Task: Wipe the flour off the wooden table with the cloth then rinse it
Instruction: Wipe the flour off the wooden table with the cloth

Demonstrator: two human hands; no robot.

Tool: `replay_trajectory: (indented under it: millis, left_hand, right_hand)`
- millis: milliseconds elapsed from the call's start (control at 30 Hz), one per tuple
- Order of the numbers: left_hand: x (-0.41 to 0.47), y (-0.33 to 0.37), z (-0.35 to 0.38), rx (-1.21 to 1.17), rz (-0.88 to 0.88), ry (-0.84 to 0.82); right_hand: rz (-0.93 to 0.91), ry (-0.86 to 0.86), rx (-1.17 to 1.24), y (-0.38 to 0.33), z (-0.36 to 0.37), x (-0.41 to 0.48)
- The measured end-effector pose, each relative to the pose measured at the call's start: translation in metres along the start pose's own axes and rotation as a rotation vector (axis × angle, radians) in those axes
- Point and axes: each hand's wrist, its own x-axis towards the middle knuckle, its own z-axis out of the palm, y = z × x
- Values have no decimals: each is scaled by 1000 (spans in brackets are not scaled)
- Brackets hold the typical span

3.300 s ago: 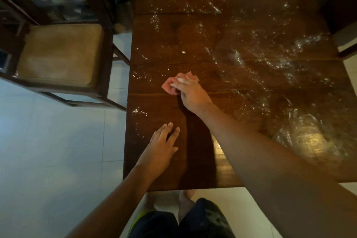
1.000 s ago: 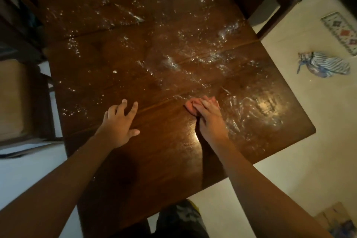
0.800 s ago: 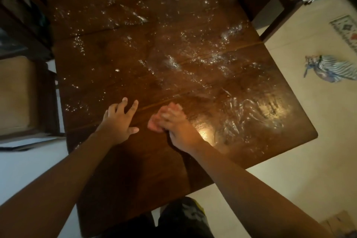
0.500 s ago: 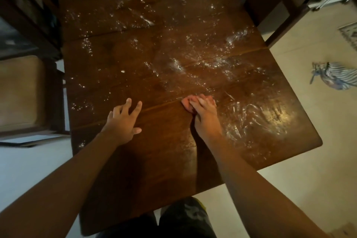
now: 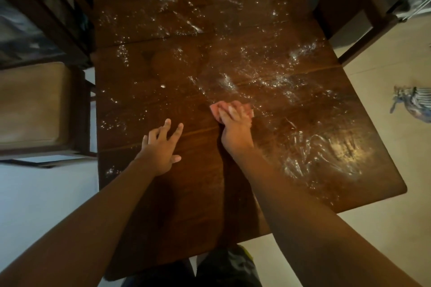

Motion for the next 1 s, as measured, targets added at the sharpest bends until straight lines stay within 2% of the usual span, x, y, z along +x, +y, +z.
replay_trajectory:
  millis: [100, 167, 200, 233, 267, 333, 400, 433, 533, 600, 633, 667, 767, 800, 867, 933, 1000]
  left_hand:
    - [0, 1, 1, -21, -12, -7]
    - [1, 1, 1, -19, -17, -11]
    - [1, 1, 1, -20, -16, -11]
    - [1, 0, 1, -23, -14, -11]
    - [2, -1, 2, -26, -11, -9]
    - [2, -1, 2, -40, -9, -7]
    - [3, -1, 1, -59, -18, -11]
    - [3, 0, 1, -72, -26, -13]
    - [1, 1, 0, -98, -38, -13]
    - [0, 2, 0, -107, -37, -7]
    - [0, 2, 0, -117, -39, -3]
    - [0, 2, 2, -132, -45, 4]
    - [2, 2, 2, -162, -54, 4]
    - [2, 2, 2, -169, -57, -1]
    - [3, 0, 3, -178, -61, -4]
    - [4, 0, 2, -162, -61, -6]
    - [4, 2, 2, -150, -70, -13]
  right_hand:
    - [-466, -187, 75, -11, 13, -21]
    - [-633, -348, 72, -4, 1, -26]
    - [-654, -369, 71, 2, -7, -22]
    - [-643, -326, 70, 8, -12, -15]
    - [-557, -249, 84, 14, -16, -7]
    - [-227, -109, 68, 23, -16, 16]
    - [30, -70, 9, 9, -6, 29]
    - [18, -69, -14, -4, 0, 30]
    - [-396, -206, 35, -27, 17, 19]
    - [-550, -303, 58, -20, 9, 16]
    - [-575, -304, 63, -13, 3, 19]
    - [-522, -276, 87, -6, -4, 25]
    - [-153, -131, 79, -8, -13, 56]
    - [-116, -101, 51, -17, -11, 62]
    - [-242, -123, 25, -30, -2, 62]
    - [-420, -269, 66, -26, 0, 51]
    - [-471, -445, 94, -16, -11, 47]
